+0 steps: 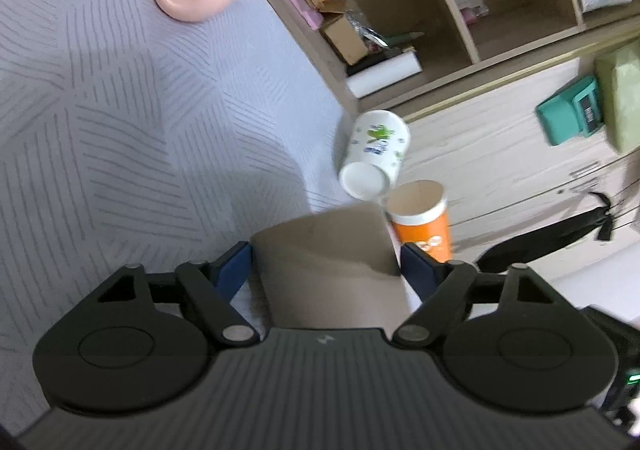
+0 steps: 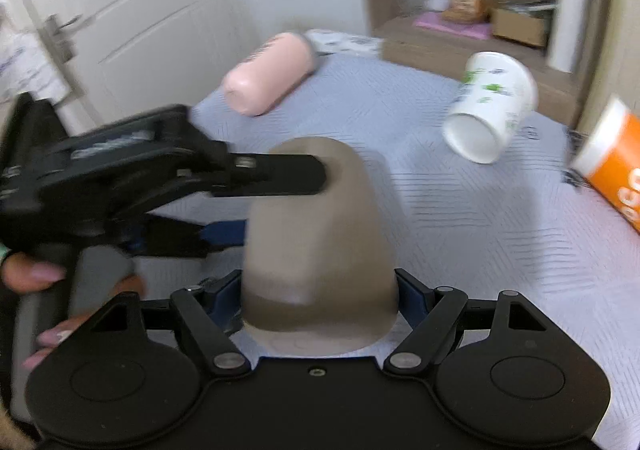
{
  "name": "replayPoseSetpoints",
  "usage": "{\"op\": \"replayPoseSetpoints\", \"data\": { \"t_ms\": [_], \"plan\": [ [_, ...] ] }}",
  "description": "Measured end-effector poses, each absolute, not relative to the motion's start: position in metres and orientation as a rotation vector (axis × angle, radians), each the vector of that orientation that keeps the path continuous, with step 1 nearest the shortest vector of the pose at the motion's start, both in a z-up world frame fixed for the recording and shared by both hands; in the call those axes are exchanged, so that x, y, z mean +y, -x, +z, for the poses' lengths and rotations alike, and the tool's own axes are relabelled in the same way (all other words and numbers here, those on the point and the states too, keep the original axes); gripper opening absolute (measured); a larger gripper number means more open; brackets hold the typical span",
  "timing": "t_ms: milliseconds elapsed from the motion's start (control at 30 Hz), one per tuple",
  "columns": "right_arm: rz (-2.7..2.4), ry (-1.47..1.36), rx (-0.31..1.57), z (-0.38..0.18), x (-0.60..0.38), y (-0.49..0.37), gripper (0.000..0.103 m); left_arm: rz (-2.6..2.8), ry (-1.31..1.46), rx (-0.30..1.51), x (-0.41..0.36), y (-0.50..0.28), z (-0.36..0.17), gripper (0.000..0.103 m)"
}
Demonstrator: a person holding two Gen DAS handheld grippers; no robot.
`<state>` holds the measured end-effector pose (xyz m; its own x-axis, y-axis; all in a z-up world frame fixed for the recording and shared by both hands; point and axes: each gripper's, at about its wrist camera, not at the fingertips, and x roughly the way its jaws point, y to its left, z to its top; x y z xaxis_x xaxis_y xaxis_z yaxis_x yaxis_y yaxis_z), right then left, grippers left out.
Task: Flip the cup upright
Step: 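Rotate the beige tumbler upright with the right gripper, left tool steadying it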
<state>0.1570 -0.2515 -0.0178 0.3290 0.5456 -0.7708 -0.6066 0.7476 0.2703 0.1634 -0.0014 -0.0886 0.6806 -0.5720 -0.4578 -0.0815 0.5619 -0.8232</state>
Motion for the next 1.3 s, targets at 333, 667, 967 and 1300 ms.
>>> {"op": "replayPoseSetpoints", "data": {
  "t_ms": [333, 667, 967, 1300],
  "plan": [
    [0.813, 0.105, 1.028, -0.006, -0.249, -0.174, 0.084, -0.331, 0.924, 0.789, -0.002, -0.163, -0.088, 0.079],
    [0.827, 0.102, 1.035, -0.020, -0.244, -0.181, 0.084, -0.360, 0.901, 0.761, -0.005, -0.162, -0.088, 0.079],
    [0.818, 0.128, 0.894, -0.015, -0.265, -0.145, 0.084, -0.403, 0.681, 0.677, -0.029, -0.139, -0.059, 0.078],
    [0.815, 0.093, 0.752, -0.021, -0.289, -0.122, 0.084, -0.438, 0.492, 0.593, -0.053, -0.114, -0.043, 0.078]
  ]
}}
